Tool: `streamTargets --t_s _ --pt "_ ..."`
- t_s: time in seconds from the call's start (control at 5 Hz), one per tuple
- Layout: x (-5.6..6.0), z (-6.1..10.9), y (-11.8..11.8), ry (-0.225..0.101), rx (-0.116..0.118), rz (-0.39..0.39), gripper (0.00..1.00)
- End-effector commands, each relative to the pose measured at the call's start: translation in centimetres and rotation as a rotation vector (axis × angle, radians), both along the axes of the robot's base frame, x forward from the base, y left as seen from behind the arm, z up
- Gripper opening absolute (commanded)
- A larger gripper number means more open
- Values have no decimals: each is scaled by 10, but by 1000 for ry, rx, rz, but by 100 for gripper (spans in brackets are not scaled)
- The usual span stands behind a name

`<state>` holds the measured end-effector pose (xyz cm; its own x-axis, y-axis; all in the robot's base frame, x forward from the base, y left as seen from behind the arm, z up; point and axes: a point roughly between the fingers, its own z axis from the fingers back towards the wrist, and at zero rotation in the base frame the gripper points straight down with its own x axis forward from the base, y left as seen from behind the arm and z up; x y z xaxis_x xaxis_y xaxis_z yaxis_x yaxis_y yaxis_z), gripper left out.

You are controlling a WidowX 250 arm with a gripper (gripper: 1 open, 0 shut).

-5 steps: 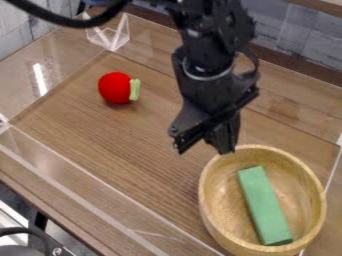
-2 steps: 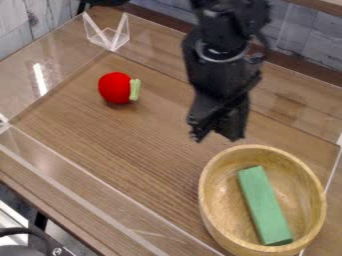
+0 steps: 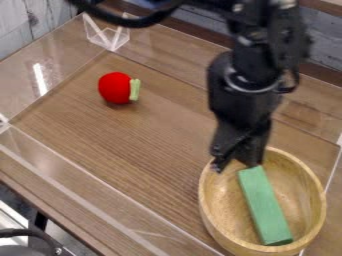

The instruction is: Remove the green stick from the brown bowl and put it on the table

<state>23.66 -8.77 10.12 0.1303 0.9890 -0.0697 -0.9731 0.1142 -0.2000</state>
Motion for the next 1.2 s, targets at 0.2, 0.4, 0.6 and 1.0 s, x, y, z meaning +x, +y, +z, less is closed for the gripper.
streamTargets --t_s 0.2,0.4,0.6,1.0 --pt "-8 -2 -8 -25 -42 -89 0" --pt "-22 -20 -32 -18 -30 -164 0" --pt "-30 -33 -48 -11 -12 -264 0" --pt "-26 -21 -40 5 39 -312 0"
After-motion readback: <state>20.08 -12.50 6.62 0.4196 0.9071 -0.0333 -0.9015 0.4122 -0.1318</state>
